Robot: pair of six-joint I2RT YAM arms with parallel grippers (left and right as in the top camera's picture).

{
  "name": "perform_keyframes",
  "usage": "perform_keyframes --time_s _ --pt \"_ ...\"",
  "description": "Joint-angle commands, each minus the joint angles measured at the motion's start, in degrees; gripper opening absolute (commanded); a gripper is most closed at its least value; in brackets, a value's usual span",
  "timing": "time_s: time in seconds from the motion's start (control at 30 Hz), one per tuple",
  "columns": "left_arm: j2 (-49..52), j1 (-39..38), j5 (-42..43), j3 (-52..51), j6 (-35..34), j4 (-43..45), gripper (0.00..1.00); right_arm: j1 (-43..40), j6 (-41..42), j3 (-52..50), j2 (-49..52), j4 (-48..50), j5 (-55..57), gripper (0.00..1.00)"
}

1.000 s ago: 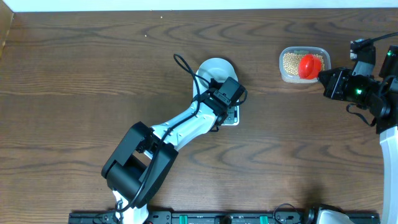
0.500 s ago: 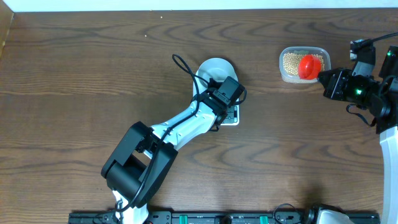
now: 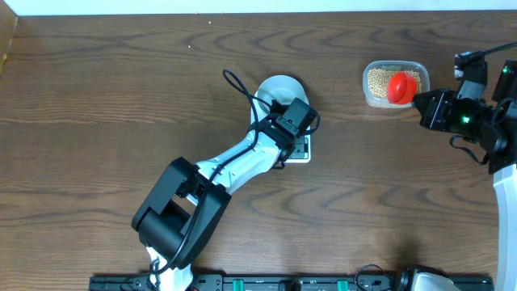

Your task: Scoop item into bowl and weigh 50g on scale

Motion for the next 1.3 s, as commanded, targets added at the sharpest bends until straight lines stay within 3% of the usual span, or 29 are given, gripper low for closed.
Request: perform_keyframes --time_s 0.0,0.27,0.5,0.9,1.27 --pt "3.50 1.16 -1.64 -0.90 -0.04 -0.83 0.07 -0.22 -1.01 1.03 -0.46 -0.09 0.02 0.01" --pt "-8.61 1.03 -1.16 -0.81 5.81 -4.33 0.07 -0.22 -1.01 1.03 -0.46 -0.04 0.04 0.01" --pt "-17.49 0.74 -1.11 -0.81 6.64 -7.78 0.07 -0.22 -1.01 1.03 -0.46 0.13 0.04 0.01" --pt "-9.62 -0.20 1.03 -0.94 7.13 -9.01 0.07 -0.22 -1.03 1.03 -0.46 0.11 1.57 0.01" --pt "-5.75 -0.52 1.62 -0.94 9.46 -4.92 0.07 -0.22 -1.03 0.98 -0.46 -0.07 4.00 0.01"
